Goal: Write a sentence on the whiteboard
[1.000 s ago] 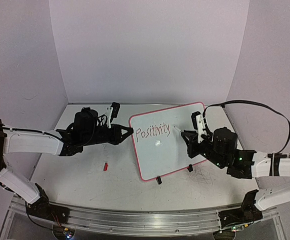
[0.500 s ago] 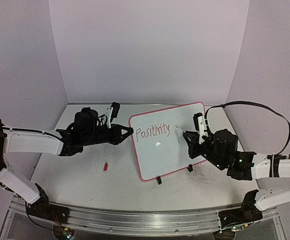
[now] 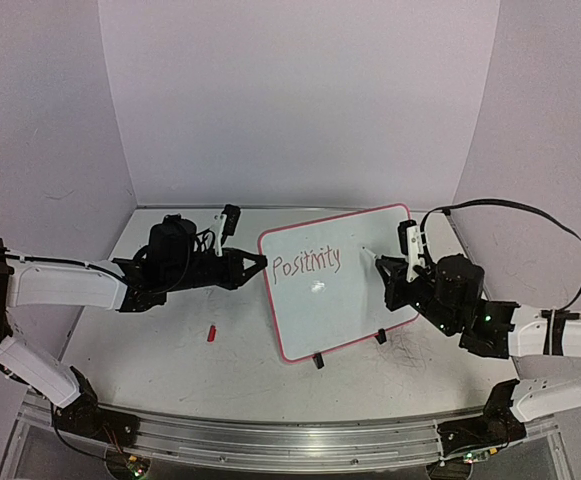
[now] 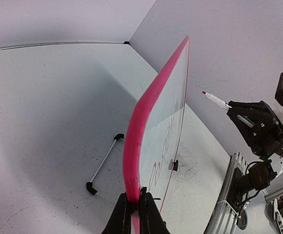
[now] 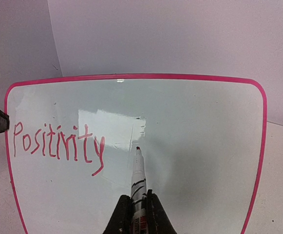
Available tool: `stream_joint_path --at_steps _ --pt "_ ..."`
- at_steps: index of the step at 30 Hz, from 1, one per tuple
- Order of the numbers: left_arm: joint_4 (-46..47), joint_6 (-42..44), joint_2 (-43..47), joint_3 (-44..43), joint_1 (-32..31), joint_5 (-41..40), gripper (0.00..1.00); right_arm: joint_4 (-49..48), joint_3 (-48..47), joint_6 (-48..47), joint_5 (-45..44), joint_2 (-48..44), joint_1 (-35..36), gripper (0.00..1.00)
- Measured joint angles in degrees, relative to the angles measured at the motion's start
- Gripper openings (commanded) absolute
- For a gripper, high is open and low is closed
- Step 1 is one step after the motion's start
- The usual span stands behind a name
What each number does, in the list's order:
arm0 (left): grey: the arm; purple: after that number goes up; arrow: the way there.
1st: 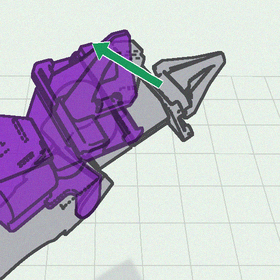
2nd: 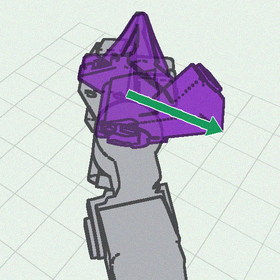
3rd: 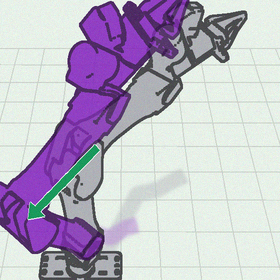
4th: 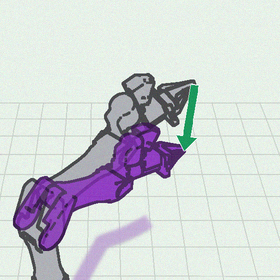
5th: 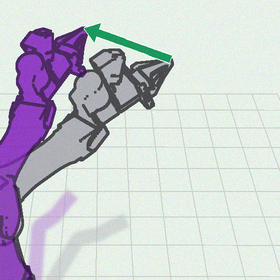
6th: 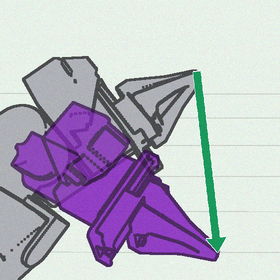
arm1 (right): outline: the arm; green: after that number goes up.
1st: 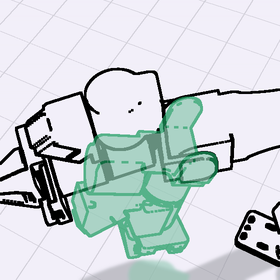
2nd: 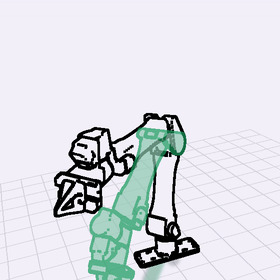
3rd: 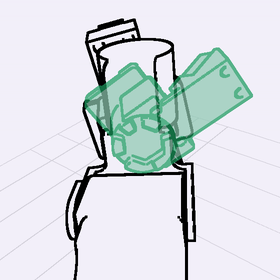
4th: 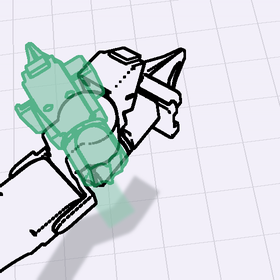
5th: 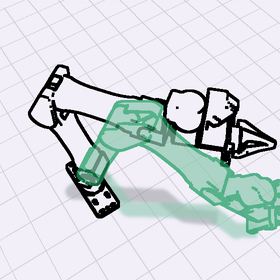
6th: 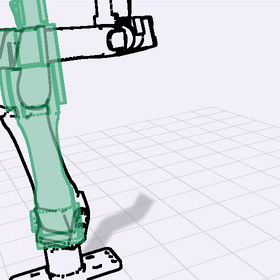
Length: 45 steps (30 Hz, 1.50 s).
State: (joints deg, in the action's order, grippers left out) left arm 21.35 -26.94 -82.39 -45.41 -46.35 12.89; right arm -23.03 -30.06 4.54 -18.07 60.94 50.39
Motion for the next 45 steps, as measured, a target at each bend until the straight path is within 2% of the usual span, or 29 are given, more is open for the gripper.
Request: stream_joint_path --at_steps 19,36,45 --pt "-0.6 0.0 0.0 -0.3 -0.1 0.0 0.00 1.3 -0.6 0.0 1.3 1.9 -1.7 0.00" --pt "-0.6 0.1 0.0 -0.3 -0.1 -0.1 0.00 0.3 -6.6 0.0 3.6 8.6 -2.2 0.00" --pt "-0.6 0.1 0.0 -0.3 -0.1 -0.1 0.00 -0.1 -7.1 0.0 3.6 9.0 -2.3 0.00"
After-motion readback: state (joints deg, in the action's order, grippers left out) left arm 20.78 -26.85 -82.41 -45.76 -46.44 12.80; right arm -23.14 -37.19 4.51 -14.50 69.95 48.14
